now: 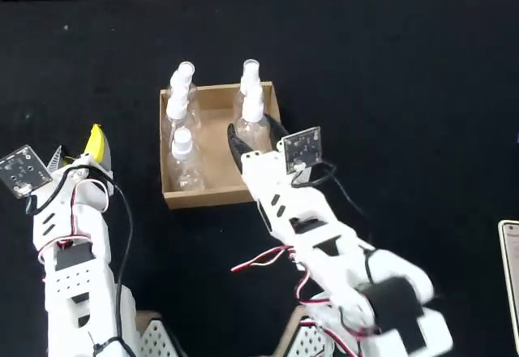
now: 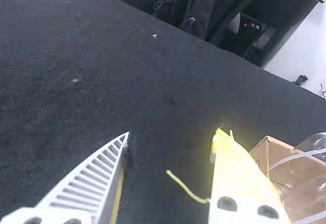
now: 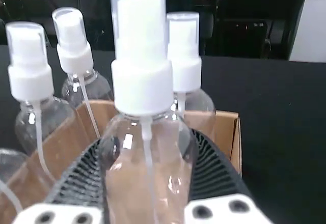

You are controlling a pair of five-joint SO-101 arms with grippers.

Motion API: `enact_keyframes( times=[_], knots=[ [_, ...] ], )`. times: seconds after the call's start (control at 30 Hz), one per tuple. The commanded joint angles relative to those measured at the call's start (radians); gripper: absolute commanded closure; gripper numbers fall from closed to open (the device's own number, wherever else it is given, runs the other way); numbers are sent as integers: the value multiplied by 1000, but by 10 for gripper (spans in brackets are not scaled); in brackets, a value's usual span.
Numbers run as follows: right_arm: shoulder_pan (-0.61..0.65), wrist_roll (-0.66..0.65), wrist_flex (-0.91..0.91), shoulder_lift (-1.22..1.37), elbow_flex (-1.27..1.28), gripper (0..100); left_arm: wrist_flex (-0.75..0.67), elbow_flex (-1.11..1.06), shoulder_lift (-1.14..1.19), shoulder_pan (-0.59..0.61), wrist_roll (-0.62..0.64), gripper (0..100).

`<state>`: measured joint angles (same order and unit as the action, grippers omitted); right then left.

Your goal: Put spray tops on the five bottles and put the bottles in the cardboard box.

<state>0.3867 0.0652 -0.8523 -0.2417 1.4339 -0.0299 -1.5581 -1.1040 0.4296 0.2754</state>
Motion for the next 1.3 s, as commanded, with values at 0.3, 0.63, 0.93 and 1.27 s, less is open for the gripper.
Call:
enact_keyframes(
  times=[0.3, 0.63, 0.93, 1.27],
  knots=[
    [-28, -2, -141, 257, -107, 988, -25, -4, -20, 7, 8, 770],
    [-28, -2, -267, 335, -105, 986, -25, -2, -20, 7, 8, 770],
    [-21, -2, -269, 335, -96, 985, -25, -2, -20, 12, 8, 770],
    [-21, -2, -269, 334, -93, 887, -25, -2, -20, 13, 8, 770]
  ],
)
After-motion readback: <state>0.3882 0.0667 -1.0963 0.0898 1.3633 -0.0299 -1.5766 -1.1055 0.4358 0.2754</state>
